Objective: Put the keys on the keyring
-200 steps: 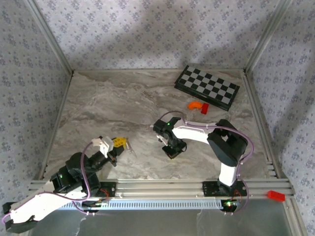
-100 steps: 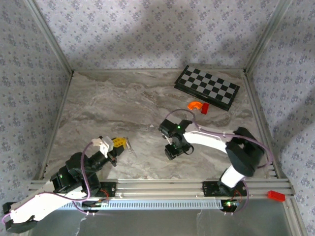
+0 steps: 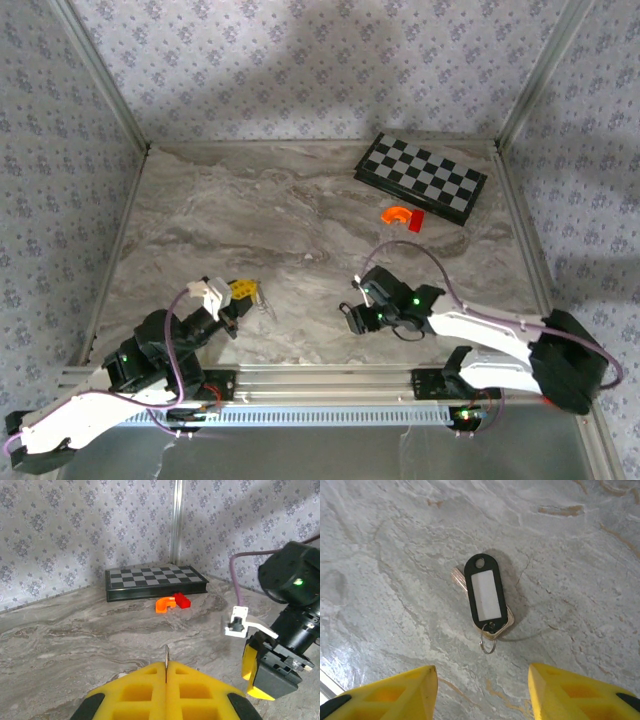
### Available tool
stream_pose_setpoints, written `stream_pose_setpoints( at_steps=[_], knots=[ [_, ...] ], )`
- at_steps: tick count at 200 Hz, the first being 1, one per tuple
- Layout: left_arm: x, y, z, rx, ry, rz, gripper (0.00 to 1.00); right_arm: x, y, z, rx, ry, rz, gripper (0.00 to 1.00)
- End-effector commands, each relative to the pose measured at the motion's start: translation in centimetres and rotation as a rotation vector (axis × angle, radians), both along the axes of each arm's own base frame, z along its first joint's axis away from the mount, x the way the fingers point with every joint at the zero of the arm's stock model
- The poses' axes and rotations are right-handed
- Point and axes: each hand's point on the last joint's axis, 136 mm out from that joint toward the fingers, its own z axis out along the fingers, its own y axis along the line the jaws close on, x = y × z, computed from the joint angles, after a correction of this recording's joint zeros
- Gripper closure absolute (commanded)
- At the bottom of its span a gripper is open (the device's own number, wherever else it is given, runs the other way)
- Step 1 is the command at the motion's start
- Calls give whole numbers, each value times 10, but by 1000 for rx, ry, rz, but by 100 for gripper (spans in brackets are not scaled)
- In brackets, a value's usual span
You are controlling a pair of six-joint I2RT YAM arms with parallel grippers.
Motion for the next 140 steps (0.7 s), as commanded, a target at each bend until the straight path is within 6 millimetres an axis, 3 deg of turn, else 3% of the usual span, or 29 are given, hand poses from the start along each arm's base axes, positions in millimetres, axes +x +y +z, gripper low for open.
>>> stream_pose_setpoints(
  at_steps=[1,56,140],
  knots=[
    [-4,-1,17,-53,-23,-19,100,11,11,16,143,-122,-22,47],
    [-3,0,20,-58,-33,-16,100,5,10,3,130,-160,20,48],
    [-3,0,19,-56,-30,-13,100,5,5,-12,48,-173,34,62]
  ],
)
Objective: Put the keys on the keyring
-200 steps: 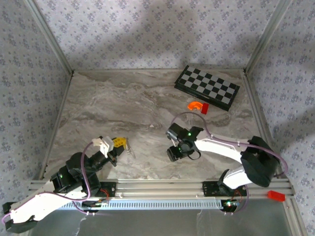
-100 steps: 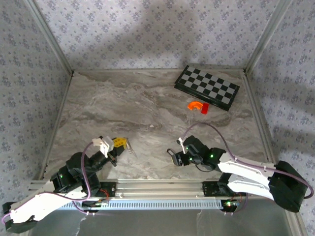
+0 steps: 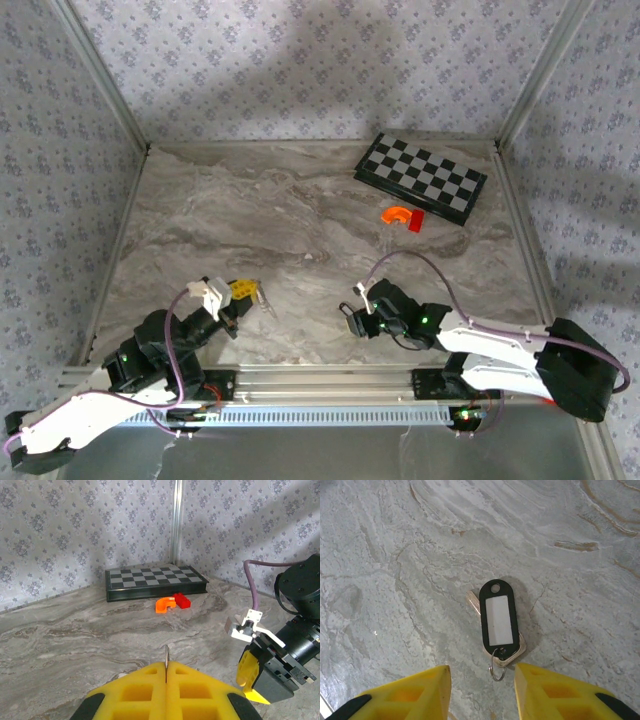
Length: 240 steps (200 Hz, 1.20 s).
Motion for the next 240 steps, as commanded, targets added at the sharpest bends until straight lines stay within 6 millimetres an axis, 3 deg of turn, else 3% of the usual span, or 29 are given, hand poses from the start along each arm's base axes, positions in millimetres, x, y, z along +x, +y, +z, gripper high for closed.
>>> stream_pose_setpoints(
  at_steps=[1,240],
  knots=[
    [-3,0,18,-56,-30,-12,100,2,-5,-7,-46,-23,0,63],
    [-3,-3,12,-43,-15,-20,100,8,3,-13,-109,-51,47,84]
  ],
)
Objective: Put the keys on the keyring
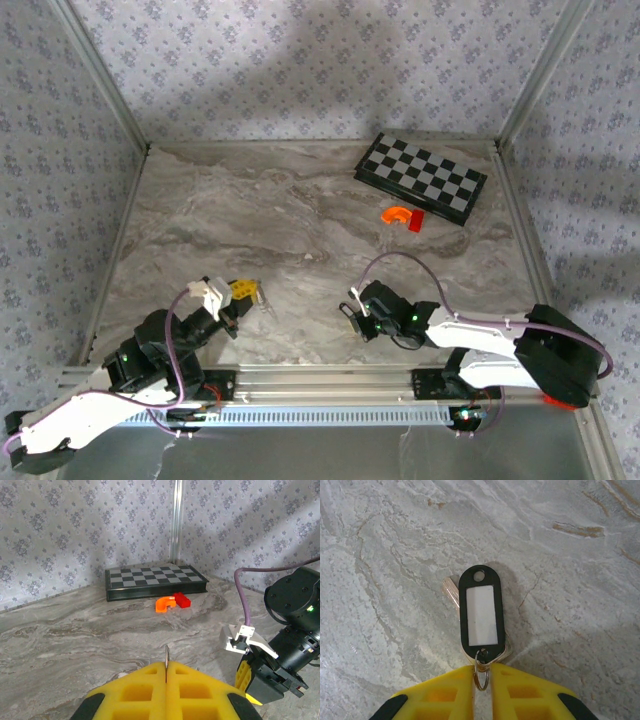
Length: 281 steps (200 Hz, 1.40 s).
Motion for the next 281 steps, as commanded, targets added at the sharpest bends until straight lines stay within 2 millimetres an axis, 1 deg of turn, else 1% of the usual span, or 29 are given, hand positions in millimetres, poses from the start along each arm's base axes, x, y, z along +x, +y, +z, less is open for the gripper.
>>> stream_pose_setpoints(
  at_steps=[1,41,72,103,133,181,194,209,230,264,281],
  knots=[
    [-3,-2,13,-45,-17,-19,100,6,6,8,4,-35,7,85],
    [-3,-3,13,-42,-13,-21,100,5,5,13,-7,-56,13,90],
    [-5,-10,15,-30,-1,-51,100,5,8,27,7,-99,36,94],
    [-6,-20,18,-8,16,-84,100,6,13,59,51,-167,85,97],
    [-10,-32,22,19,29,-138,100,1,22,102,125,-244,176,98],
    [-19,-58,21,112,79,-257,100,-21,38,164,230,-287,363,99],
    [-22,-63,22,137,83,-284,100,-29,45,182,278,-303,410,99],
    [-25,-69,22,171,84,-316,100,-38,47,198,284,-342,454,100],
    [-33,-77,27,197,61,-370,100,-50,49,213,280,-353,505,100],
    [-50,-88,30,228,18,-467,100,-70,49,225,260,-308,601,100],
    [-57,-91,32,235,2,-508,100,-75,50,229,252,-287,635,100]
  ],
)
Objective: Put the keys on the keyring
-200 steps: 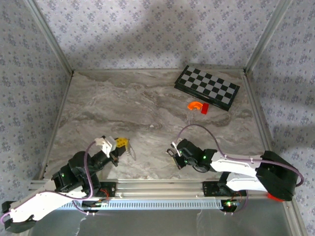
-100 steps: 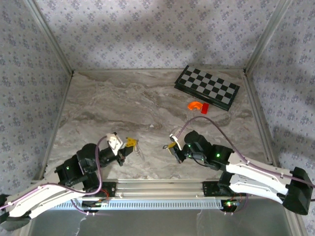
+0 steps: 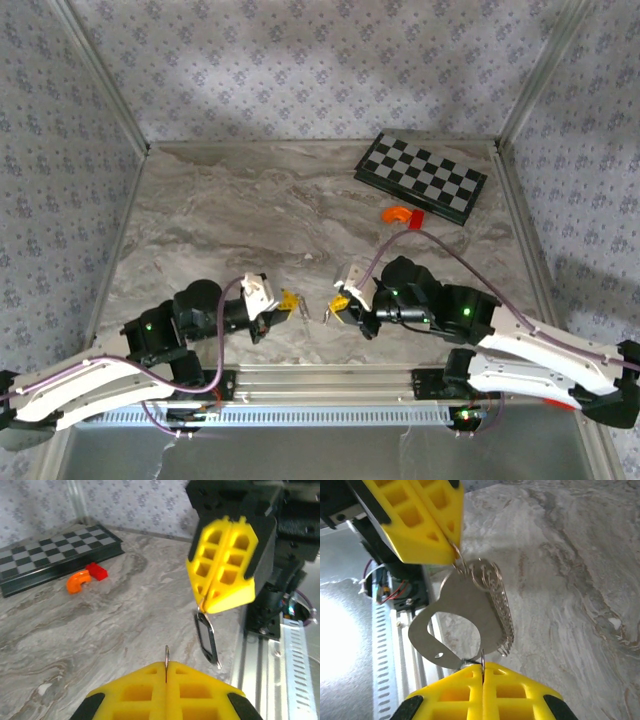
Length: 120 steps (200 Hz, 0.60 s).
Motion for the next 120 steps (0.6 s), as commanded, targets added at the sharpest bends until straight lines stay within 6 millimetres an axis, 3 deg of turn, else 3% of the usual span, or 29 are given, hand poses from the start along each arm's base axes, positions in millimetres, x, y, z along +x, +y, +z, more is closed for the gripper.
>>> stream_pose_setpoints(
  at_steps=[1,120],
  knots=[
    [-16,-6,26,-39,-57,-100,100,-16,-4,2,-63,18,87,100],
    [-27,-8,27,-50,-51,-162,100,-20,16,15,-102,-64,144,100]
  ],
)
